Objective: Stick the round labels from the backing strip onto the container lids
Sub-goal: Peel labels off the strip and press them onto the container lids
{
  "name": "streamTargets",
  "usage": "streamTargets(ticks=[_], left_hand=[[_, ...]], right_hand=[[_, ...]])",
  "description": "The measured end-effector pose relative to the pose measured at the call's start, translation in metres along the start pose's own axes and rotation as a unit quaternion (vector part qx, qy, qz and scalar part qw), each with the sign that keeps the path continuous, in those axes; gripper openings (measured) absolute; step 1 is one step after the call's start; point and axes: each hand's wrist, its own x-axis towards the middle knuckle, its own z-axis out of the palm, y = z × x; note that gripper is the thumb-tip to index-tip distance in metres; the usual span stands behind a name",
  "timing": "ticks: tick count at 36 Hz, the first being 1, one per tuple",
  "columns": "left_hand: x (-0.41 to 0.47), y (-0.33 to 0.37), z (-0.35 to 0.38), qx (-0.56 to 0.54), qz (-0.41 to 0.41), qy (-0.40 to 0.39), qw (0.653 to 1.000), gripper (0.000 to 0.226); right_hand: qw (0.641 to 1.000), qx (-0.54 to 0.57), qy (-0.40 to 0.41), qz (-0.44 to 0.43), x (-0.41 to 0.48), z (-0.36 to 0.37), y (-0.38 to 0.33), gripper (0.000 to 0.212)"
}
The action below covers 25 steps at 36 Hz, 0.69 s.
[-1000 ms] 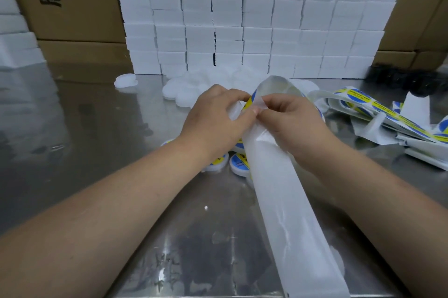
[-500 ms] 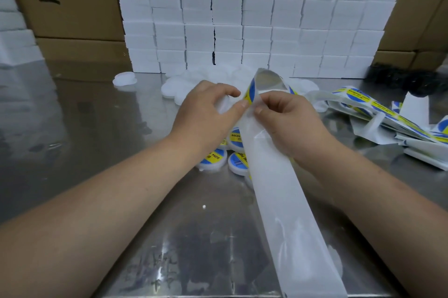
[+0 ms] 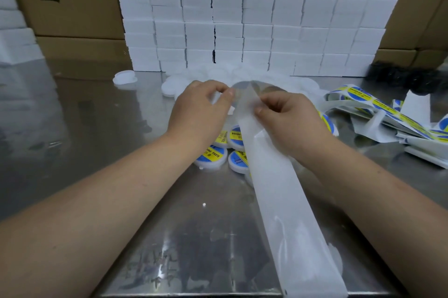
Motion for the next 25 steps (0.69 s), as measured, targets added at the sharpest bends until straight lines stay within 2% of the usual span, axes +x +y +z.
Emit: streamTargets(ticks=[2, 6, 11, 16, 20, 22, 25], left_hand=[[0.004, -0.003, -0.001, -0.026, -0.033, 0.019, 0.999, 0.020], [0.010, -0.008, -0.004, -0.061, -0.104, 0.075, 0.990, 0.027], [0.014, -0.011, -0.008, -0.049, -0.153, 0.110, 0.981, 0.036], [0.008, -0.006, -0.008, -0.025, -0.101, 0.087, 0.991, 0.033], [0.002, 0.000, -0.005, 0.020, -0.046, 0.073, 0.996, 0.023], [0.000, 0.002, -0.005, 0.023, -0.041, 0.076, 0.996, 0.020], [-0.001, 0.002, -0.005, 0.017, -0.029, 0.075, 0.997, 0.019]], right_hand=[[1.000, 0.000, 0.001, 0.005, 0.000, 0.000, 0.000, 0.027], [1.000, -0.013, 0.022, 0.005, 0.004, 0.000, 0.002, 0.033], [0.997, -0.034, 0.063, -0.015, 0.003, -0.001, 0.004, 0.052], [0.988, -0.073, 0.118, -0.072, 0.002, -0.005, 0.007, 0.070], [0.976, -0.126, 0.138, -0.113, 0.002, -0.006, 0.000, 0.060], [0.982, -0.117, 0.119, -0.090, 0.002, -0.006, -0.002, 0.050], [0.995, -0.070, 0.066, -0.013, 0.002, -0.005, -0.003, 0.048]])
